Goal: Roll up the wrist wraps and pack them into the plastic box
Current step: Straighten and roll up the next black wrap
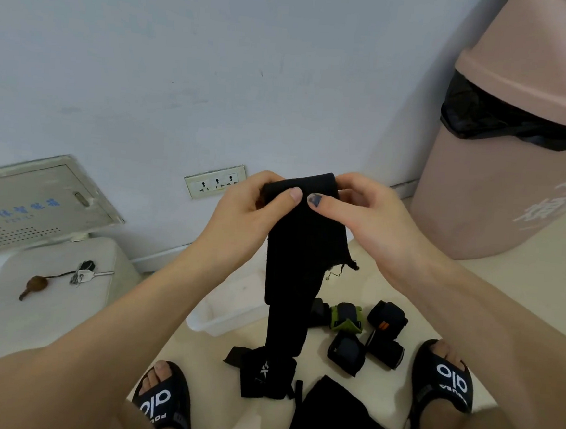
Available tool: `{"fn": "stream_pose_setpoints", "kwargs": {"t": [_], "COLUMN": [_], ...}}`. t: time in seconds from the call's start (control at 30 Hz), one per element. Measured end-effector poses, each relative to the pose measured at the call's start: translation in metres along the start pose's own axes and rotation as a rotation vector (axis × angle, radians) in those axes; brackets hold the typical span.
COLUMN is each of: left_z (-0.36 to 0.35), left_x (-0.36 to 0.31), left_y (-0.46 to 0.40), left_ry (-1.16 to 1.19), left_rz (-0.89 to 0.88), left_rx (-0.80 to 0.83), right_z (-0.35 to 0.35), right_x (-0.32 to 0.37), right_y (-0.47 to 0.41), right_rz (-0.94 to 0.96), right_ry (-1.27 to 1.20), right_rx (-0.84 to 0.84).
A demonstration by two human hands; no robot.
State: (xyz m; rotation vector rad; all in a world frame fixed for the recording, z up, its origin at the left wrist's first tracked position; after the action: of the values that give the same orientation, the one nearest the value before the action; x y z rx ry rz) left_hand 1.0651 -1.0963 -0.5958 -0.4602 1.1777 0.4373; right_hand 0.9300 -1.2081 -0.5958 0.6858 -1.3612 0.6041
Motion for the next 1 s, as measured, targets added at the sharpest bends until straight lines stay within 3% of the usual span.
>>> {"fn": "stream_pose_setpoints", "kwargs": {"t": [0.17, 0.43, 0.67, 1.0], "left_z": [-0.004, -0.014, -0.025, -0.014], "left_x": [0.007, 0.009, 0.011, 0.002], "left_y": [0.0, 0.007, 0.01, -0.011], "left_ry": [0.201, 0.213, 0.371, 0.355], "left_rz": [0.116, 0.205, 0.3, 0.215], "left_rx": [-0.047, -0.134, -0.08, -0.056], "right_z": [-0.002, -0.02, -0.022, -0.018], "right_x": [-0.003, -0.011, -0.011, -0.006], "right_y": [-0.001, 0.004, 0.005, -0.013], "right_rz": [0.013, -0.014, -0.018, -0.052], "right_ry": [-0.017, 0.044, 0.023, -0.119], "right_rx": [-0.009, 0.048, -0.069, -0.04]}}
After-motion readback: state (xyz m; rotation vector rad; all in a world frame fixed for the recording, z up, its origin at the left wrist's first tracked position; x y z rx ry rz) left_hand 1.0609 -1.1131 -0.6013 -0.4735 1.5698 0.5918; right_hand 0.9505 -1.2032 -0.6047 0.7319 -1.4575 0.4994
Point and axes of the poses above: each hand's wrist, its own y-axis away from the middle knuckle, its own z-axis out of the back of the hand, x = y × z, the point moved 4 cm from there along -y, towards the middle knuckle
